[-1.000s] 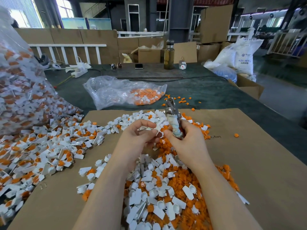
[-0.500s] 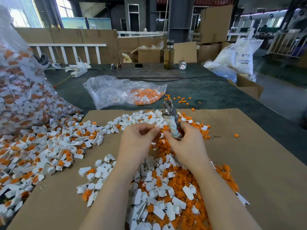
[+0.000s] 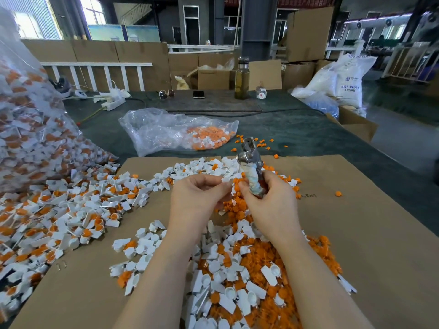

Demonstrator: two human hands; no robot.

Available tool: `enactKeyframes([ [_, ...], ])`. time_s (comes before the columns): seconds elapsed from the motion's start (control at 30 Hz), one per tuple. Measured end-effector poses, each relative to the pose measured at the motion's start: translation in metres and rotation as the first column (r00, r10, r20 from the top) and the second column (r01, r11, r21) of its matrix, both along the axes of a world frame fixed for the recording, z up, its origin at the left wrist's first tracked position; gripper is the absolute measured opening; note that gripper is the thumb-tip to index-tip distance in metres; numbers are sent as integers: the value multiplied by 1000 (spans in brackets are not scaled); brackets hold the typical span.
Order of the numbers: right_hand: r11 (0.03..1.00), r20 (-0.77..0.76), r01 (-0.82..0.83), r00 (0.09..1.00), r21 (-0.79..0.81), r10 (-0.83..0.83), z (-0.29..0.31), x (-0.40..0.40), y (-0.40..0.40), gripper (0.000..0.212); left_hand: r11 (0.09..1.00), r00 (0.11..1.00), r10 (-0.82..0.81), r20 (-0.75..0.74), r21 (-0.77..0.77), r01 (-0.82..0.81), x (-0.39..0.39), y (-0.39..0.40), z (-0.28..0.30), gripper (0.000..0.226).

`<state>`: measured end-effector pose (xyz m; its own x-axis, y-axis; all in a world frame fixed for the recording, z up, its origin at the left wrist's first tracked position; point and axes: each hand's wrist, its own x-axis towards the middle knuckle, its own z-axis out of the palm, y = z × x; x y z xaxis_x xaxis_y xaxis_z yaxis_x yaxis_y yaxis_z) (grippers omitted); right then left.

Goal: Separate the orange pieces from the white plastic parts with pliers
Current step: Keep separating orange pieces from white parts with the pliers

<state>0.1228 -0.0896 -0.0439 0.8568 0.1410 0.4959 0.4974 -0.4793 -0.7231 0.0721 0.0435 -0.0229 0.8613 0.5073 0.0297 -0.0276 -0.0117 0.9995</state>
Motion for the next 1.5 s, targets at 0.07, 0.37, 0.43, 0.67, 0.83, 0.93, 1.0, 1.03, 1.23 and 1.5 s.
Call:
enactKeyframes([
  [0.07,1000,15,3,1000,-6,-3,0,-1,0,16,999,1000,8,9,31,-8,0,-1,0,8],
  [0.37,999,49,35,998,2,-35,1,-3,1,19,987,999,13,37,162,-19,0,-5,-2,8],
  [0.43,999,47,32,998,2,-32,1,-4,1,22,980,999,7,41,201,-15,0,-6,-2,11],
  [0.67,1000,19,3,1000,-11,-3,0,0,1,16,934,998,12,66,356,-35,-1,-8,-2,20],
  [0.83,997,-28,-67,997,26,67,1,2,0,17,936,996,44,73,344,-67,0,-7,-3,16],
  [0.93,994,-61,-100,993,44,102,0,2,-1,10,931,995,72,73,352,-93,1,-7,-4,11],
  [1.0,991,-75,-116,990,68,121,1,2,-1,5,927,994,90,59,359,-105,2,-7,-5,10],
  [1.03,989,-80,-124,988,77,130,1,2,-1,4,925,994,99,53,364,-111,2,-7,-5,12],
  [1.23,982,-126,-157,977,100,169,3,-1,-1,3,944,992,122,42,304,-129,4,-6,-6,13],
  [1.5,983,-179,-162,968,90,176,5,-1,-3,10,994,994,79,80,72,-85,2,0,-5,9],
])
